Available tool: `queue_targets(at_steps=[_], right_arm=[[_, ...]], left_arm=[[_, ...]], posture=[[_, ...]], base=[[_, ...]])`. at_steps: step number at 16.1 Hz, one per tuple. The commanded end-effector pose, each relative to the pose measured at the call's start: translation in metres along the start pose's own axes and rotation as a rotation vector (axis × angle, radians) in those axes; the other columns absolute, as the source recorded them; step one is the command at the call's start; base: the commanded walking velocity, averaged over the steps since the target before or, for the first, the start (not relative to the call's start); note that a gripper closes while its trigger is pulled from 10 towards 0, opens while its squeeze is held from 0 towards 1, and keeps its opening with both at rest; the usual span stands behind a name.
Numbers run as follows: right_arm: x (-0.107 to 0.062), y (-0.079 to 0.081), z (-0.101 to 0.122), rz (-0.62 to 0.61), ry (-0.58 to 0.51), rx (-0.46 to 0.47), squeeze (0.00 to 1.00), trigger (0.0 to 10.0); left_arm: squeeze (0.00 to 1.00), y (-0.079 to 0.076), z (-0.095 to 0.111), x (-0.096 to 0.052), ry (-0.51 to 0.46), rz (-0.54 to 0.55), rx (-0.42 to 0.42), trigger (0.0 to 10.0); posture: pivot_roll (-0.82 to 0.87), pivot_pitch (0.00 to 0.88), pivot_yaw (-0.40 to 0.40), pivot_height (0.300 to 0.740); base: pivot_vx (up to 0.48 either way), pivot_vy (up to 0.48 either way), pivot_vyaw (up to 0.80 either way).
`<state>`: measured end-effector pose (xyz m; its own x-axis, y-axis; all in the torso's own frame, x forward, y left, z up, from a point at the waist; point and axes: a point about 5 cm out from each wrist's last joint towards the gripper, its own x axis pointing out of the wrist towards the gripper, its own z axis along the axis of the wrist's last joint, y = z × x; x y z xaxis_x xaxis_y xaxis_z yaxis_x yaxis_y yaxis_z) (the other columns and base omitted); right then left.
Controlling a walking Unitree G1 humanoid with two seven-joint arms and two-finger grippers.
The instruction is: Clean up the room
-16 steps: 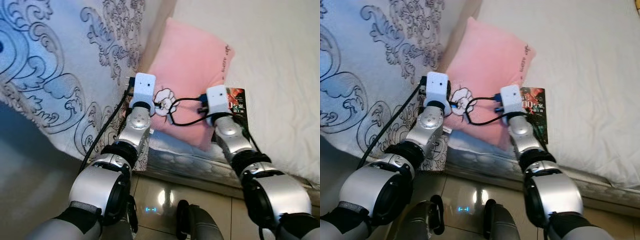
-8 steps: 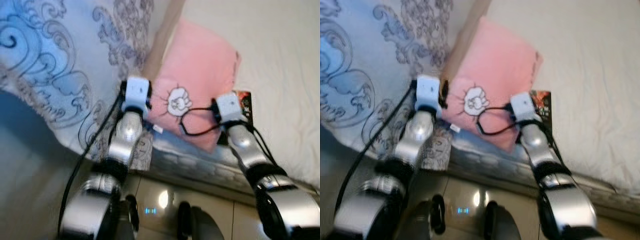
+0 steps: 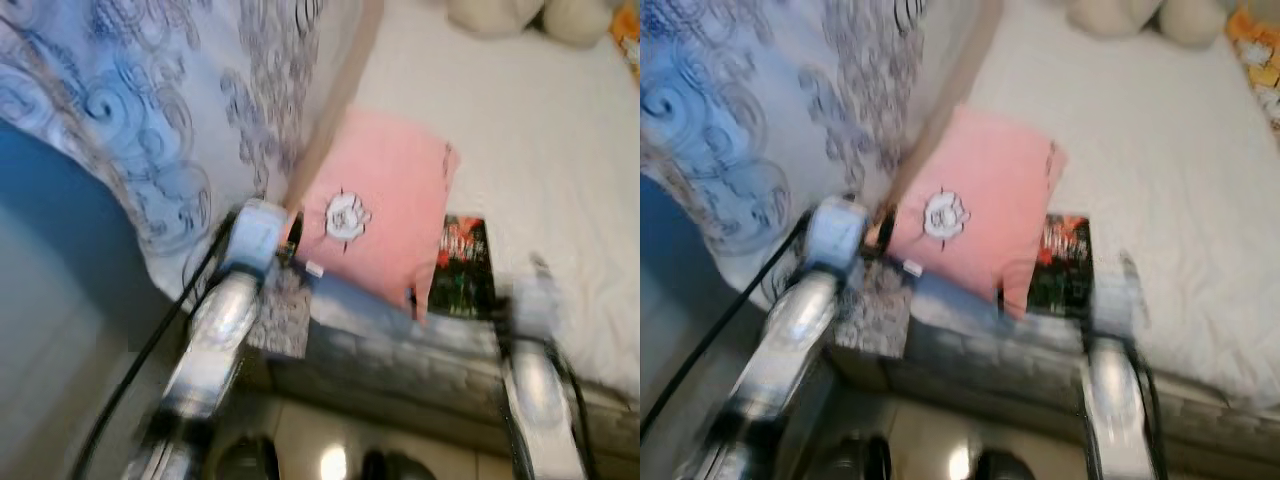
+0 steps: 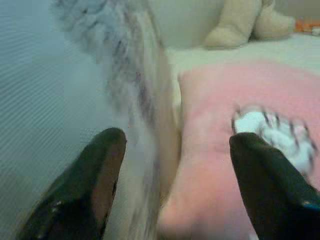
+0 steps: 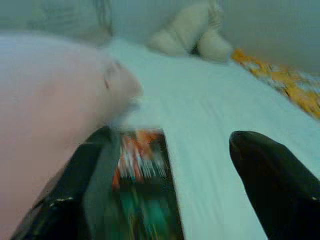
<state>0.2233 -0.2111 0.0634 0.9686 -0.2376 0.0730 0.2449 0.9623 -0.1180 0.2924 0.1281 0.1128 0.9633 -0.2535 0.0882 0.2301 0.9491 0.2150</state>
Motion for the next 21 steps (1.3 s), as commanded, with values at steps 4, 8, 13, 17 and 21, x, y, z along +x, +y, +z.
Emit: queue_targets(at_steps=[4, 8, 13, 17, 21], right_arm=[[-0.028, -0.016, -0.014, -0.064, 0.095, -0.018, 1.00, 10.0], [-0.010, 0.015, -0.021, 0.049, 0.170, -0.002, 0.00, 10.0], [0.007, 0.023, -0.014, 0.114, 0.150, -0.020, 0.00, 10.0], [0.011, 0.024, -0.018, 0.128, 0.163, -0.024, 0.00, 10.0], [0.017, 0.032, -0.014, 0.144, 0.147, 0.080, 0.00, 10.0]], left_arm=[[0.00, 0.010, -0.020, -0.017, 0.084, 0.033, -0.101, 10.0], [0.00, 0.005, -0.026, -0.003, 0.117, -0.017, -0.136, 10.0], [0.00, -0.003, -0.029, 0.011, 0.144, 0.028, -0.176, 10.0], [0.00, -0.019, -0.023, 0.021, 0.104, -0.044, -0.165, 10.0], [0.00, -0.018, -0.021, 0.030, 0.118, -0.071, -0.149, 10.0]], posture=[[0.06, 0.000, 0.022, 0.740], [0.03, 0.000, 0.043, 0.740], [0.03, 0.000, 0.022, 0.720], [0.04, 0.000, 0.018, 0.720], [0.04, 0.000, 0.026, 0.720]], base=[[0.000, -0.360, 0.00], [0.000, -0.480, -0.25], [0.000, -0.384, -0.48], [0.000, 0.000, -0.54], [0.000, 0.000, -0.58]])
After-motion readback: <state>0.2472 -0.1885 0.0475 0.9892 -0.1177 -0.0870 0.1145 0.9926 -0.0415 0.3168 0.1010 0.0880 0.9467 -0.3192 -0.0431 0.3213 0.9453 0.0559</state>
